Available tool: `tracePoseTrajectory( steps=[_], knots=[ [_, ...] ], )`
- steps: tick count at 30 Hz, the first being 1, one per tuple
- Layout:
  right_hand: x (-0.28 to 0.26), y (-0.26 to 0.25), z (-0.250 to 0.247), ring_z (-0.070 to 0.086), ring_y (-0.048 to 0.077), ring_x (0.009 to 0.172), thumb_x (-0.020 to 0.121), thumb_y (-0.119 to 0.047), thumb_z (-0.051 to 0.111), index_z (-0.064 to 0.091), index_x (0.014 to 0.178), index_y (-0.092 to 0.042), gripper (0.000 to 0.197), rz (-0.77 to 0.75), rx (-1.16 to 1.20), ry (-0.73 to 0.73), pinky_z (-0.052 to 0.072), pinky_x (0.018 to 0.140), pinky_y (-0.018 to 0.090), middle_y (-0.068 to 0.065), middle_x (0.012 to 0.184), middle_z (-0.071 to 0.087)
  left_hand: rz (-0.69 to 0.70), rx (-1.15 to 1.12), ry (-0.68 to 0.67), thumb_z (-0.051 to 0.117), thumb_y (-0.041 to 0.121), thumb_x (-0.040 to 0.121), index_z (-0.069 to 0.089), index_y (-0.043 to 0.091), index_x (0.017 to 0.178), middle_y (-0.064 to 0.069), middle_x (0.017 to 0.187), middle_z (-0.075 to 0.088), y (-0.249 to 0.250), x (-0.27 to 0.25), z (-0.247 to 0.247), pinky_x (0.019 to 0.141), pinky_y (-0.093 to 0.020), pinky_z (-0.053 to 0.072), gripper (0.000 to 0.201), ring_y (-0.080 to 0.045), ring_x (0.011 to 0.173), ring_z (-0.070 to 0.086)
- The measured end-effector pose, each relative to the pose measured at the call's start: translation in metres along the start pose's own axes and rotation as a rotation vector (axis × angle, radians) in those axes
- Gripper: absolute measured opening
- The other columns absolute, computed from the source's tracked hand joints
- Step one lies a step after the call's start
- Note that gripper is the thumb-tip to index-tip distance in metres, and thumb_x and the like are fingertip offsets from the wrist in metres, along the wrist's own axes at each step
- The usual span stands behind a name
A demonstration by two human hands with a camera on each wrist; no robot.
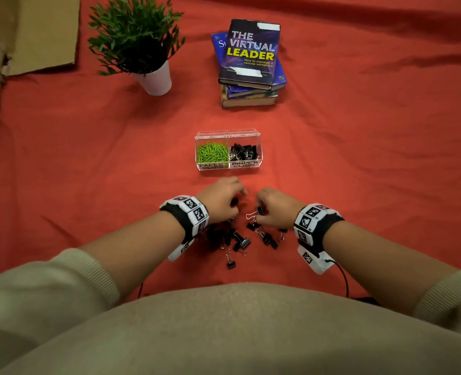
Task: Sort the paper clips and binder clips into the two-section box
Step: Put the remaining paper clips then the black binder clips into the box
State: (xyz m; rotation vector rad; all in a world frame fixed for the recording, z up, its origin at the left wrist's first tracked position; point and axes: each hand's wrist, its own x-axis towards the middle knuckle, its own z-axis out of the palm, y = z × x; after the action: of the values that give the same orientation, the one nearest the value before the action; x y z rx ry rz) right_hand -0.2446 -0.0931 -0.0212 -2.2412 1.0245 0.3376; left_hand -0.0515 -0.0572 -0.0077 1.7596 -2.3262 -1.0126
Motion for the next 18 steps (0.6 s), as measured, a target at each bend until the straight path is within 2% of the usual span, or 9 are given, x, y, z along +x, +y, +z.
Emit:
tracePoseTrajectory(
  steps=[2, 4, 7, 9, 13, 16, 18],
  knots=[
    [-0.004, -0.005, 0.006, 0.053, 0.024, 0.092, 0.078, -0.030, 0.065, 0.053, 0.102, -0.010, 0.033, 0.016, -0.002, -0.041, 0.045, 0.080, 0.033, 0.008, 0.102, 0.051, 0.038, 0.069, -0.124, 0.068, 0.022, 0.069, 0.053, 0.019, 0.124, -0.001, 0.125, 0.049, -0.003, -0.008, 0.010, 0.099, -0.036, 0.043, 0.057, -0.021, 0.116, 0.046],
    [-0.005, -0.011, 0.015, 0.054, 0.026, 0.093, 0.077, -0.031, 0.066, 0.052, 0.105, -0.010, 0.038, 0.027, -0.012, -0.063, 0.048, 0.082, 0.038, 0.008, 0.106, 0.048, 0.010, 0.135, -0.199, 0.071, 0.025, 0.069, 0.049, 0.020, 0.129, 0.000, 0.133, 0.041, -0.004, -0.013, 0.016, 0.096, -0.037, 0.046, 0.064, -0.020, 0.119, 0.041],
    [-0.003, -0.021, 0.026, 0.053, 0.029, 0.096, 0.075, -0.030, 0.069, 0.047, 0.113, -0.012, 0.048, 0.017, -0.072, -0.069, 0.048, 0.083, 0.040, 0.011, 0.113, 0.044, 0.011, 0.207, -0.193, 0.070, 0.024, 0.074, 0.054, 0.016, 0.117, -0.003, 0.128, 0.040, -0.004, -0.017, 0.020, 0.089, -0.040, 0.049, 0.048, -0.023, 0.114, 0.043],
    [-0.002, -0.024, 0.030, 0.053, 0.032, 0.099, 0.077, -0.023, 0.068, 0.046, 0.115, -0.011, 0.046, 0.020, -0.104, -0.077, 0.047, 0.084, 0.040, 0.012, 0.115, 0.043, 0.003, 0.243, -0.179, 0.069, 0.024, 0.077, 0.055, 0.015, 0.112, -0.006, 0.121, 0.042, -0.005, -0.018, 0.021, 0.085, -0.040, 0.048, 0.039, -0.025, 0.110, 0.045],
    [-0.002, -0.029, 0.033, 0.052, 0.033, 0.101, 0.080, -0.017, 0.061, 0.054, 0.110, -0.008, 0.032, 0.030, -0.098, -0.104, 0.044, 0.081, 0.038, 0.013, 0.112, 0.046, -0.030, 0.222, -0.156, 0.066, 0.026, 0.081, 0.054, 0.013, 0.109, -0.009, 0.114, 0.044, -0.007, -0.023, 0.024, 0.085, -0.038, 0.044, 0.033, -0.027, 0.105, 0.047],
    [-0.003, -0.029, 0.032, 0.052, 0.031, 0.099, 0.079, -0.015, 0.060, 0.056, 0.107, -0.005, 0.030, 0.010, -0.066, -0.063, 0.042, 0.078, 0.034, 0.014, 0.110, 0.049, -0.073, 0.109, -0.130, 0.063, 0.017, 0.081, 0.057, 0.009, 0.104, -0.011, 0.109, 0.045, -0.009, -0.023, 0.025, 0.084, -0.038, 0.044, 0.024, -0.030, 0.100, 0.051],
    [0.000, -0.027, 0.027, 0.054, 0.029, 0.094, 0.078, -0.014, 0.061, 0.058, 0.099, -0.004, 0.024, -0.015, -0.014, -0.018, 0.040, 0.076, 0.032, 0.013, 0.104, 0.054, -0.104, 0.075, -0.122, 0.059, 0.011, 0.081, 0.058, 0.007, 0.102, -0.012, 0.107, 0.045, -0.010, -0.024, 0.026, 0.082, -0.037, 0.044, 0.021, -0.031, 0.098, 0.052]
  ],
)
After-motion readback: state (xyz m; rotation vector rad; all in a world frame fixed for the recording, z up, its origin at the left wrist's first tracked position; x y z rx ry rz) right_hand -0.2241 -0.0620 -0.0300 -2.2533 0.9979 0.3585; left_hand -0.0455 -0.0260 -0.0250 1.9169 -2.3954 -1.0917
